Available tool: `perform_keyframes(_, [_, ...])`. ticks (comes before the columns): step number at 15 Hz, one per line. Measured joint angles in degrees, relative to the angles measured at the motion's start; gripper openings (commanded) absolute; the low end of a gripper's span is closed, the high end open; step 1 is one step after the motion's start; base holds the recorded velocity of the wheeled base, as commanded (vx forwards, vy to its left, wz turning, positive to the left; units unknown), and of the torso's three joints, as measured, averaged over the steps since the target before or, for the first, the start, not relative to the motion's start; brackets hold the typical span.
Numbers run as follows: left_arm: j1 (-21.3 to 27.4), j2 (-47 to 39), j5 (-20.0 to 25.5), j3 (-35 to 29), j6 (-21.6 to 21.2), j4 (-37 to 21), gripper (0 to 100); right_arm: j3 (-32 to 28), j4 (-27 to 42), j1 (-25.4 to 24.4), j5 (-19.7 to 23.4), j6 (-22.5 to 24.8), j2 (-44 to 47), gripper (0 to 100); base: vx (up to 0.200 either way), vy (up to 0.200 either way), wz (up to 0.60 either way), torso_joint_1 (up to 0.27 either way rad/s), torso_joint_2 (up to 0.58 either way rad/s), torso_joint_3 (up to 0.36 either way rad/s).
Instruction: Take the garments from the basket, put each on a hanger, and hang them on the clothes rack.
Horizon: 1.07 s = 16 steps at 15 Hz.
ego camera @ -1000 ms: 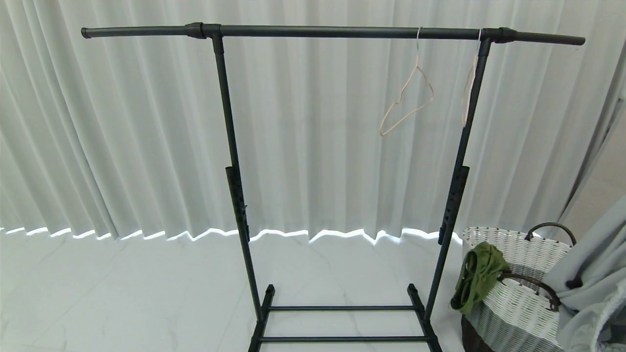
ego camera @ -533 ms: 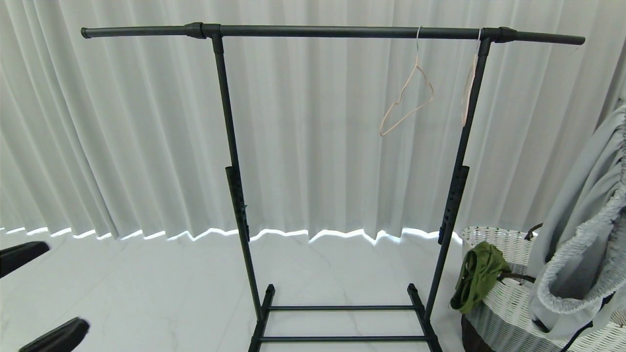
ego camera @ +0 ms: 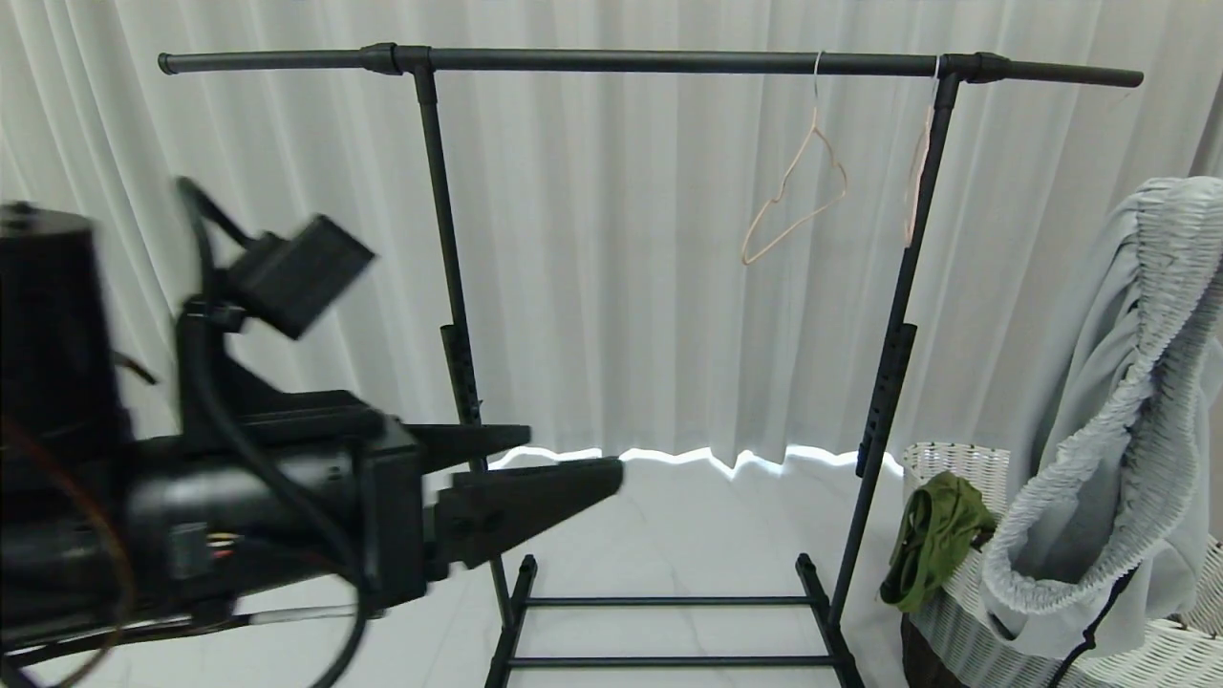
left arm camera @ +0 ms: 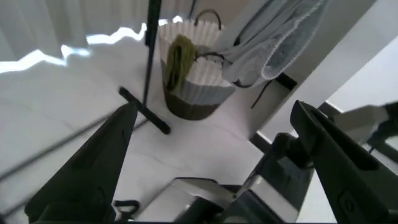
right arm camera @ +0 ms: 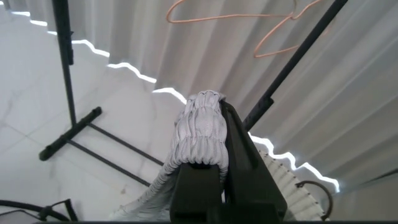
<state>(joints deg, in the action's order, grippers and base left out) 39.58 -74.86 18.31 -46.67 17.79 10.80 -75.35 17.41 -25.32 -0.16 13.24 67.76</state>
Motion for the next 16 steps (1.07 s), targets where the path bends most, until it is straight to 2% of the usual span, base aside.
perform_keyframes(3, [7.44, -14.34, -4.39, -4.92, 7.06, 4.90, 100, 0.10, 0.00, -0.09, -0.06, -2.88, 0.54, 0, 0.000, 0.000, 0.00, 0.000, 0.00, 0.000])
perform_keyframes(7, [16.94, -31.12, -6.50, -14.47, 17.10, 11.89, 100, 0.83, -0.01, -0.15, -0.17, -5.69, 0.84, 0, 0.000, 0.000, 0.00, 0.000, 0.00, 0.000])
perform_keyframes(8, [18.98, -34.12, -6.74, -17.27, 18.37, 13.25, 100, 0.93, -0.01, -0.15, -0.17, -6.18, 0.85, 0, 0.000, 0.000, 0.00, 0.000, 0.00, 0.000])
perform_keyframes(10, [22.21, -39.34, -6.99, -22.89, 19.47, 14.37, 100, 1.01, -0.01, -0.15, -0.17, -6.73, 0.84, 0, 0.000, 0.000, 0.00, 0.000, 0.00, 0.000])
perform_keyframes(12, [23.22, -44.02, -8.11, -28.59, 19.69, 14.65, 100, 1.10, -0.01, -0.15, -0.16, -6.78, 0.79, 0, 0.000, 0.000, 0.00, 0.000, 0.00, 0.000])
perform_keyframes(14, [22.60, -48.53, -10.96, -32.83, 19.74, 14.68, 100, 1.10, 0.00, -0.17, -0.17, -6.78, 0.77, 0, 0.000, 0.000, 0.00, 0.000, 0.00, 0.000])
perform_keyframes(16, [21.25, -51.85, -12.46, -34.23, 20.15, 14.65, 100, 1.10, 0.00, -0.17, -0.17, -6.78, 0.77, 0, 0.000, 0.000, 0.00, 0.000, 0.00, 0.000])
